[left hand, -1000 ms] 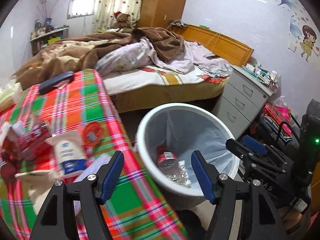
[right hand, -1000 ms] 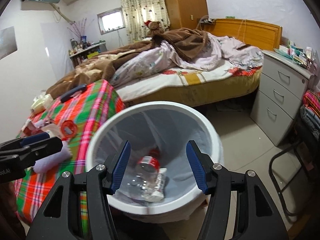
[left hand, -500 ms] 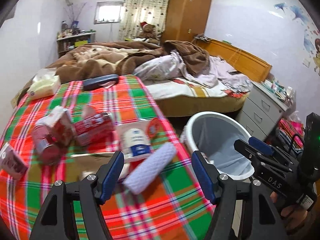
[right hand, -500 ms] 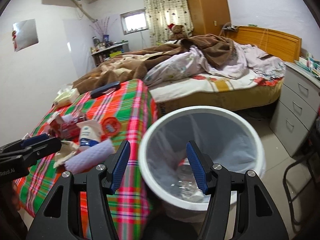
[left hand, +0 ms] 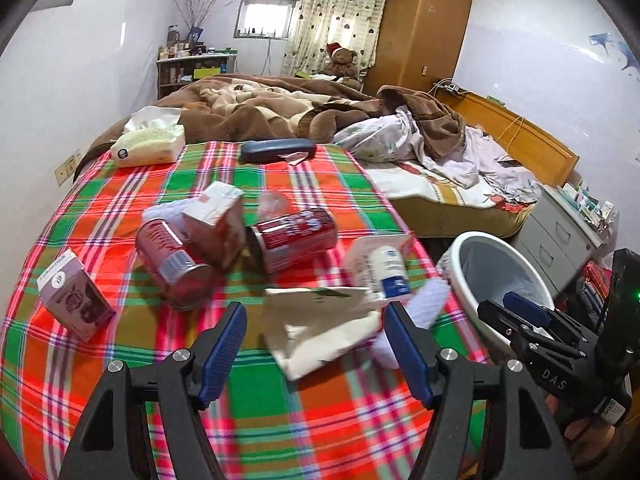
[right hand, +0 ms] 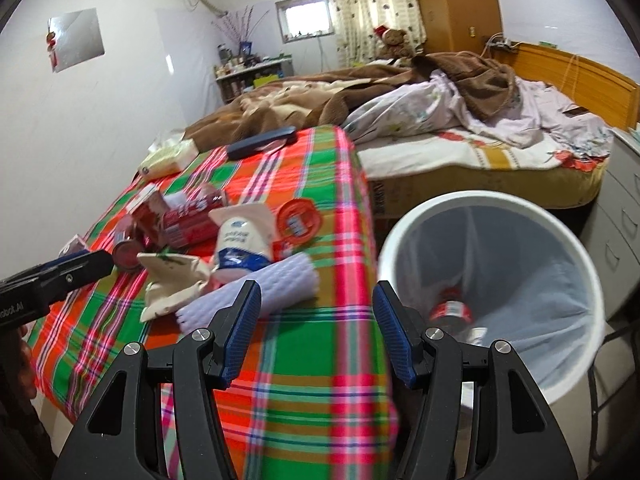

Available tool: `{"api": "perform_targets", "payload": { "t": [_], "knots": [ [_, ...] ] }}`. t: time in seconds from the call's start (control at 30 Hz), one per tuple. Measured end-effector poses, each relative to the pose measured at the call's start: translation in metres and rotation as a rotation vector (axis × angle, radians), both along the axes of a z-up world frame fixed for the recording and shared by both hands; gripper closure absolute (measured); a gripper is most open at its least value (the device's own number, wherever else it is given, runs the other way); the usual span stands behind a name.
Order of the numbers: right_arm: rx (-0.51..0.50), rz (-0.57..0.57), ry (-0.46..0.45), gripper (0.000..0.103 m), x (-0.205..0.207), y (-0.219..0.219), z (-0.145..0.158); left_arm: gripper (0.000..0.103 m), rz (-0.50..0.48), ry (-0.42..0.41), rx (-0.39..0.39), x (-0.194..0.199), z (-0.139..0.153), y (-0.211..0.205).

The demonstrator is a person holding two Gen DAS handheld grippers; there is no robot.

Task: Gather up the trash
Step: 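Return both tools to the bed and grasp the white foam sleeve with the right tool, then grasp the beige paper bag with the left tool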

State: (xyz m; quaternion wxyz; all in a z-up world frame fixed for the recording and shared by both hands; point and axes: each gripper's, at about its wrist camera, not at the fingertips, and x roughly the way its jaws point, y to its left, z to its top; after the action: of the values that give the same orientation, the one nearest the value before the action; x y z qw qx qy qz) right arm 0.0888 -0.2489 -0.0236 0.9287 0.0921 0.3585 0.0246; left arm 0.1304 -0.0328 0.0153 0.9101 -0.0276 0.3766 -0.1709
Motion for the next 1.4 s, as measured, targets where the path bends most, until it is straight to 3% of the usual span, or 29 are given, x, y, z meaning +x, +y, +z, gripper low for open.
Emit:
{"api": "perform_targets", "payload": {
  "t": [0.3,0.4,0.7,0.83,1.2,1.33,1.4],
  "knots": [
    [0.065,0.018,0.068,0.043,0.021,0.017,-0.013,0.028,-0.061,0.032,0.01,0.027,-0.016,0.01],
    [0.091,0.009,0.094,0.043,0.028,0.018,-0.019,0.028,-0.091,0.015,0.063,0.036,-0.019,0.001],
    [0.144,-0.017,0.15,0.043,0.041,0.016,-0.029,0.028,-0.209,0.054,0.079,0.06,-0.035,-0.016],
    [0.139,-0.014,0.158,0.043,0.046,0.015,-0.03,0.028,-0.232,0.061,0.128,0.066,-0.043,-0.022],
    [0.119,0.005,0.142,0.069,0.048,0.013,-0.027,0.028,-0.272,0.095,0.163,0.073,-0.062,-0.027],
    [0.128,0.014,0.137,0.075,0.048,0.01,-0.027,0.028,-0.292,0.111,0.127,0.074,-0.065,-0.027],
    [0.136,0.024,0.132,0.087,0.048,0.01,-0.026,0.028,-0.292,0.12,0.117,0.075,-0.067,-0.026]
  ]
}}
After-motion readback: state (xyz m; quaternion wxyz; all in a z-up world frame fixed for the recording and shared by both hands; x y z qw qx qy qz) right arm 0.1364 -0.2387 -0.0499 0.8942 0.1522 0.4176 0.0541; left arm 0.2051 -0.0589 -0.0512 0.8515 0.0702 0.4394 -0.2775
